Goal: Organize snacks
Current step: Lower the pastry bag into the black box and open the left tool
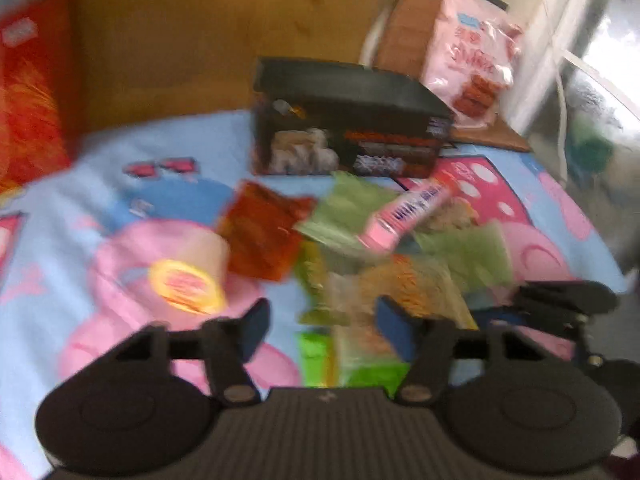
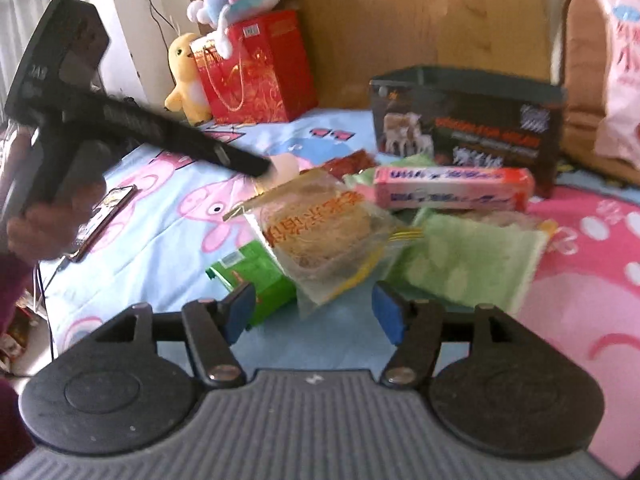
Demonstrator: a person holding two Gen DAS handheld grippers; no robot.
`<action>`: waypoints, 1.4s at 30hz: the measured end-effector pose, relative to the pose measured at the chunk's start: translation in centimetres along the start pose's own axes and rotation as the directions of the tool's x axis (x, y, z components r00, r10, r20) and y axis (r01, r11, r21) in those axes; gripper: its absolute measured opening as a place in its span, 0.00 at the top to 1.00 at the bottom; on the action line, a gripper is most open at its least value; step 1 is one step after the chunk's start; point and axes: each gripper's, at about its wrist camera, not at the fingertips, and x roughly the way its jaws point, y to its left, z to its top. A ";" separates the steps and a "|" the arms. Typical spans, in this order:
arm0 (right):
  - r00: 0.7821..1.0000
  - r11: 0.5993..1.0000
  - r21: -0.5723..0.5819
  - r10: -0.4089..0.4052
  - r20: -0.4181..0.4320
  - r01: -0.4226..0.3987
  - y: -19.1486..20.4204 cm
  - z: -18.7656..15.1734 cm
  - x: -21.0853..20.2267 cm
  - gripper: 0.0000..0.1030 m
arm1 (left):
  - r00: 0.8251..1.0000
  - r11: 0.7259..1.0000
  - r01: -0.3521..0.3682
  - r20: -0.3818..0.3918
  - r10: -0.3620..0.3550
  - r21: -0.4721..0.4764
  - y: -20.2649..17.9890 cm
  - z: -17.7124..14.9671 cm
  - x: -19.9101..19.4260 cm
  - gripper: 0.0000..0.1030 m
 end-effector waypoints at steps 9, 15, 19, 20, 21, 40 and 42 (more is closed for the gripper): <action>0.989 1.000 -0.015 -0.019 0.146 0.022 -0.5 3.8 -2.4 0.65 | 0.988 0.999 0.051 0.147 -0.051 0.000 -1.4 4.8 -3.3 0.80; 0.947 0.984 -0.063 -0.140 0.288 0.165 -2.8 8.8 -2.0 0.64 | 0.970 0.999 0.029 0.242 -0.020 -0.034 -1.4 11.8 -0.3 0.79; 0.922 0.965 -0.012 -0.245 0.299 0.261 -6.4 11.5 0.5 0.62 | 0.975 0.998 -0.008 0.222 0.023 -0.068 -0.7 14.9 4.2 0.76; 0.914 0.958 0.003 -0.275 0.298 0.287 -7.2 11.8 0.9 0.58 | 0.974 0.997 -0.038 0.221 0.052 -0.067 -0.7 15.1 4.9 0.76; 0.908 0.951 0.022 -0.300 0.293 0.307 -7.9 11.9 1.1 0.57 | 0.970 0.995 -0.067 0.227 0.081 -0.069 -0.6 15.3 5.3 0.76; 0.932 0.897 0.412 -0.274 0.237 0.159 -16.2 8.5 -0.9 0.49 | 0.971 0.956 -0.213 0.062 0.229 -0.201 2.1 13.2 8.8 0.66; 0.918 0.895 0.416 -0.291 0.268 0.162 -15.9 8.2 -1.9 0.49 | 0.958 0.944 -0.247 0.094 0.272 -0.219 2.5 12.6 6.9 0.36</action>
